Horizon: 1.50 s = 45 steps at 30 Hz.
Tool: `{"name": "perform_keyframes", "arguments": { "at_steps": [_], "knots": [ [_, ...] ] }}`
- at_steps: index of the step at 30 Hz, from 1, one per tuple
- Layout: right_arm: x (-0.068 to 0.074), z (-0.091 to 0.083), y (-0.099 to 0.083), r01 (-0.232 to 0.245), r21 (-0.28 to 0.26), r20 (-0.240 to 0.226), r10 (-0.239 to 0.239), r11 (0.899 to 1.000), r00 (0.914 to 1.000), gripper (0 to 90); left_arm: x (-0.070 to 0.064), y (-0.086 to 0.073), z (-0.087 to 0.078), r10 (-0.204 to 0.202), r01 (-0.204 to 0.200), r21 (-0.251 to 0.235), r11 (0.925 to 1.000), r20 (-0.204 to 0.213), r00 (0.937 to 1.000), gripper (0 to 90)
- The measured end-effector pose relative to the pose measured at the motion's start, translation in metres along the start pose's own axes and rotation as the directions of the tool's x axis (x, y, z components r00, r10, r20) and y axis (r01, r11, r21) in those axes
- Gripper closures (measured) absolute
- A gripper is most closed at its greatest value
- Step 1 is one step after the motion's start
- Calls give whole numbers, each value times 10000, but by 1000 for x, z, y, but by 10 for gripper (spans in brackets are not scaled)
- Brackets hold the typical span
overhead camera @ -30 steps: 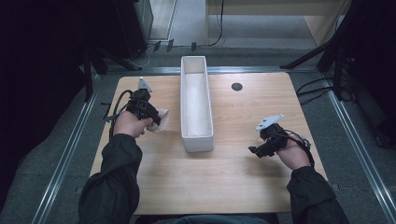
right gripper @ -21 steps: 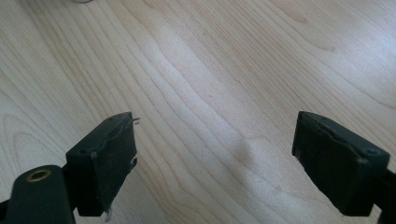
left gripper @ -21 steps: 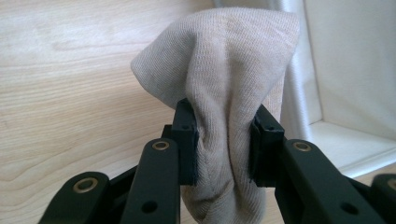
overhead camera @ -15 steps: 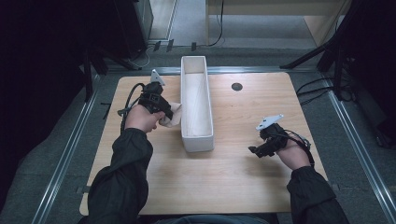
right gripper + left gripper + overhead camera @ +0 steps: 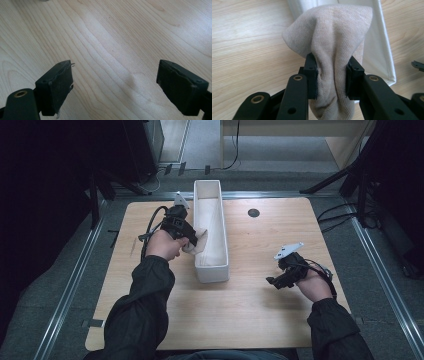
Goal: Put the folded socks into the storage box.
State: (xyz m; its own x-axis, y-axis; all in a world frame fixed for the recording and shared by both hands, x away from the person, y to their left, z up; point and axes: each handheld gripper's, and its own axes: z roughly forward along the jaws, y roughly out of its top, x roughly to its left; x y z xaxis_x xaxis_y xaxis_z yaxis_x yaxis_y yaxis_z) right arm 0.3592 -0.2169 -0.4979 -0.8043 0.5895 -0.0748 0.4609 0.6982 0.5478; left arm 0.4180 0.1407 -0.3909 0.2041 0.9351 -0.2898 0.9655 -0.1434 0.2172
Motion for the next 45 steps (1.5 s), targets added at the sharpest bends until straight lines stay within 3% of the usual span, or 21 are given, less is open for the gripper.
{"name": "perform_keyframes", "arguments": {
  "at_steps": [11, 20, 26, 29, 41, 45],
  "knots": [
    [0, 0, 0, 32, 24, -15, -32, 10000, 10000, 137, -21, 2, 18, 192, -196, 232, 9995, 159, 9997, 677],
    [0, 0, -1, 28, 47, -58, -28, 10000, 10000, 137, -29, -6, 46, 97, -127, 602, 9981, 499, 9987, 671],
    [1, 0, -1, -8, 92, -84, 9, 10000, 10000, 137, -29, -14, 65, 78, -98, 875, 9961, 239, 9997, 670],
    [1, 1, -1, 8, 104, -80, -7, 9999, 10000, 137, -30, -16, 64, 32, -42, 708, 9975, 149, 9999, 668],
    [1, 0, -1, 16, 102, -70, -15, 9999, 10000, 136, -26, -16, 64, 327, -286, 1069, 9939, -361, 9988, 670],
    [1, 0, -1, 36, 98, -66, -35, 9999, 10000, 137, -25, -16, 64, 385, -289, 1208, 9923, -784, 9962, 668]
  ]
}}
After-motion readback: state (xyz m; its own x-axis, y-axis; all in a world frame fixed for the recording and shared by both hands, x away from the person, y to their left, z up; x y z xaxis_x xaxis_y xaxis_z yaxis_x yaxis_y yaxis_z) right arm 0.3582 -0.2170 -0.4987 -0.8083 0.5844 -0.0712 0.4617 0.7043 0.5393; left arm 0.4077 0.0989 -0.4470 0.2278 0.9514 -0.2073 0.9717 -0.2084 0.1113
